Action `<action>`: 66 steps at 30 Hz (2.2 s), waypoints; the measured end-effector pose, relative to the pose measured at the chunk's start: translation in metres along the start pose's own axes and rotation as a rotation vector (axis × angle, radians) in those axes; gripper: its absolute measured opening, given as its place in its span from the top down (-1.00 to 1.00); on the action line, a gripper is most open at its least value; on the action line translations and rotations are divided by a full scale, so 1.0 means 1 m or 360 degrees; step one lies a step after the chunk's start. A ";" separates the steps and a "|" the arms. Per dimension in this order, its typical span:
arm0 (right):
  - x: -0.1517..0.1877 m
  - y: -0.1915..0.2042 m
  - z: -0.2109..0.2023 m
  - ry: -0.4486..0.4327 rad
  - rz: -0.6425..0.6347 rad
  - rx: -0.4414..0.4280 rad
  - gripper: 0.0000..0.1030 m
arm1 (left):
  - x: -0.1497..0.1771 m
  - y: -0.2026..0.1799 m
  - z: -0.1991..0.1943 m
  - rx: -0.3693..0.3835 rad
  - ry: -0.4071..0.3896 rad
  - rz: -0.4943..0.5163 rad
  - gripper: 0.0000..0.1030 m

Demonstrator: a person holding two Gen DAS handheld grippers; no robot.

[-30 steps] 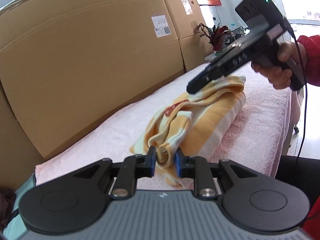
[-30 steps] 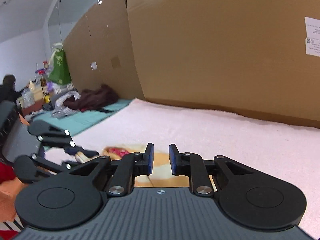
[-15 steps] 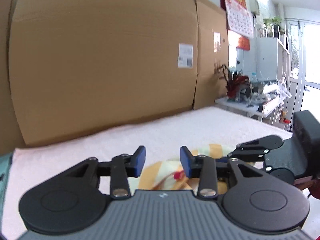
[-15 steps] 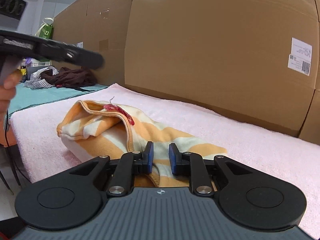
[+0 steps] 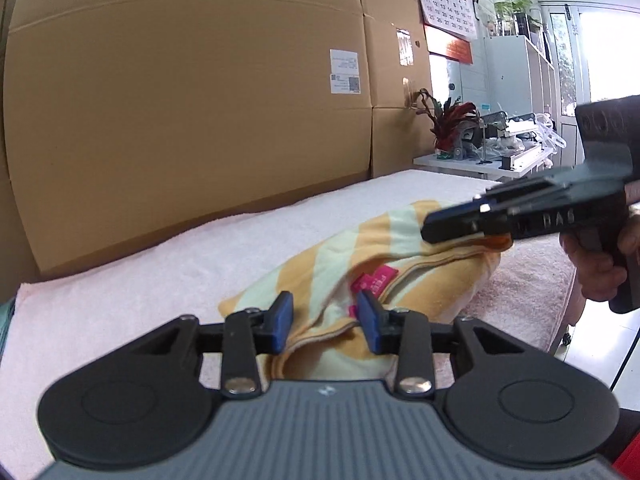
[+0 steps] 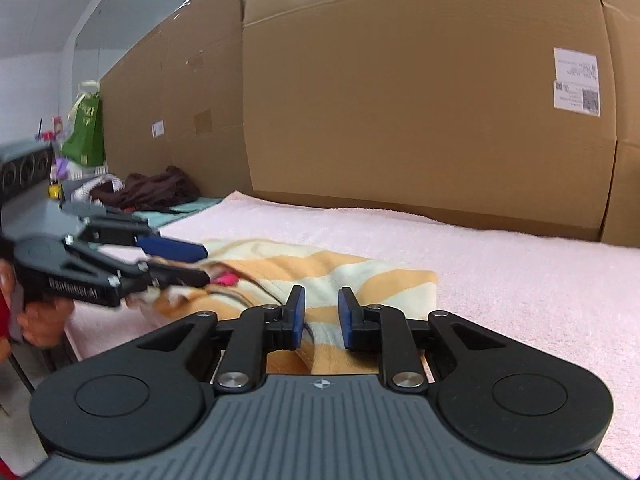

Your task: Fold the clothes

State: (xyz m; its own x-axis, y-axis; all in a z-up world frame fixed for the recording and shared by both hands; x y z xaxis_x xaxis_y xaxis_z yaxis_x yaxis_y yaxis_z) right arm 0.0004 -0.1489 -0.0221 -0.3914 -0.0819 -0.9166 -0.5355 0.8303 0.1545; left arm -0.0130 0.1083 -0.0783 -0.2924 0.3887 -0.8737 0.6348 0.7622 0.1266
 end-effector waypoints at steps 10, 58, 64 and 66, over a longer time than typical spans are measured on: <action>0.019 0.002 0.028 0.0160 -0.0006 0.0294 0.56 | 0.006 0.003 -0.006 0.0032 0.0003 -0.0016 0.26; 0.027 -0.007 -0.058 -0.0088 -0.0071 0.0557 -0.12 | 0.004 -0.003 -0.020 -0.0443 -0.0027 -0.0479 -0.98; 0.025 -0.041 -0.059 0.0201 0.0260 0.0343 -0.11 | -0.002 0.038 -0.021 -0.0284 0.0172 -0.0766 -0.97; 0.015 -0.046 -0.054 0.0247 0.0308 0.0314 -0.11 | -0.009 0.047 -0.017 -0.0220 0.0250 -0.0806 -0.97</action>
State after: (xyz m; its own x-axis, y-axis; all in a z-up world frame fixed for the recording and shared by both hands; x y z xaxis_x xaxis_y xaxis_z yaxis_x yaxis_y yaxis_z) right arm -0.0216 -0.2181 -0.0229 -0.5895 0.0175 -0.8076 -0.2906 0.9282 0.2322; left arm 0.0068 0.1496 -0.0565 -0.6470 0.0199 -0.7622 0.2903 0.9308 -0.2222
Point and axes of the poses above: each gripper's, at about its wrist camera, not at the fingertips, and z roughly the way its jaws point, y to its left, x to its underside, the point moved 3 cm from there along z, roughly the way its jaws point, and after that the axes turned 7 degrees about y, right-handed, at the moved point
